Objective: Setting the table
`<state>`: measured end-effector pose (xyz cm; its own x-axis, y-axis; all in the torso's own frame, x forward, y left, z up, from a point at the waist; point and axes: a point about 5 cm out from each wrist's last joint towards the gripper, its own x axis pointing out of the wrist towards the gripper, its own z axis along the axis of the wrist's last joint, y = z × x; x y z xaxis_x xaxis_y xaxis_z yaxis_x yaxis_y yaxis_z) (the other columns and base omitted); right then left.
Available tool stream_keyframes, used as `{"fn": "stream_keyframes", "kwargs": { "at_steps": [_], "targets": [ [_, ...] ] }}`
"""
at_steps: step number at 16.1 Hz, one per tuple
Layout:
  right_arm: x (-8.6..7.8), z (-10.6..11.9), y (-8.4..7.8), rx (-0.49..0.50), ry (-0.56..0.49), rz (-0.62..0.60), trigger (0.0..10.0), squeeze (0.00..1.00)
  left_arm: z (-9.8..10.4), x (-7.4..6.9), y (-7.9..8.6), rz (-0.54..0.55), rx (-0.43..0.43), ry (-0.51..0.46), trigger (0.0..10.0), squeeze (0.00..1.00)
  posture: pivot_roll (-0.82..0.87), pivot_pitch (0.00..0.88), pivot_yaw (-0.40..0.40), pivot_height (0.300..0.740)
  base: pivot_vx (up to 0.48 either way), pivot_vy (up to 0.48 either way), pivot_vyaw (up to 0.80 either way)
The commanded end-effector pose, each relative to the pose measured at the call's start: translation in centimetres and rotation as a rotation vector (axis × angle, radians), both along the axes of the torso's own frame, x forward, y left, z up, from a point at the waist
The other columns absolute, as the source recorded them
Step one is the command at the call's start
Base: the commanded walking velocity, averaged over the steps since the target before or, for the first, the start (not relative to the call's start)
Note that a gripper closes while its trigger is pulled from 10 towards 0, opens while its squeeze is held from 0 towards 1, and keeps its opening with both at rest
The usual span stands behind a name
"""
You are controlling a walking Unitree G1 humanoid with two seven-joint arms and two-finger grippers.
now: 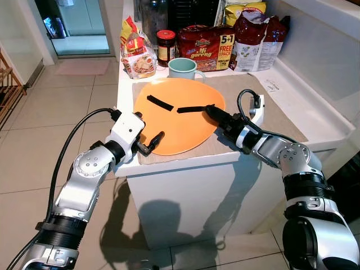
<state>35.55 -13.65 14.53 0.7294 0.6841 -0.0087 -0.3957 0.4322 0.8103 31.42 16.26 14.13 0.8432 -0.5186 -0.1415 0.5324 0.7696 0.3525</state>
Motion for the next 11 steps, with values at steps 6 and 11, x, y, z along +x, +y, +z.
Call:
{"fn": "stream_keyframes", "kwargs": {
  "at_steps": [6, 11],
  "targets": [
    [0.6, 0.7, -0.3, -0.012, -0.002, -0.032, 0.0, 0.0, -2.0, -0.3, 0.2, -0.004, 0.076, 0.088, 10.0, 0.0, 0.07, 0.0, -0.013, 0.74, 0.0, 0.0, 0.0],
    [0.9, 0.9, -0.4, 0.0, -0.001, -0.071, 0.0, 0.0, 2.7, 0.6, 1.1, 0.08, 0.02, -0.114, 10.0, 0.0, 0.08, 0.0, -0.013, 0.74, 0.0, 0.0, 0.0]
  ]
}}
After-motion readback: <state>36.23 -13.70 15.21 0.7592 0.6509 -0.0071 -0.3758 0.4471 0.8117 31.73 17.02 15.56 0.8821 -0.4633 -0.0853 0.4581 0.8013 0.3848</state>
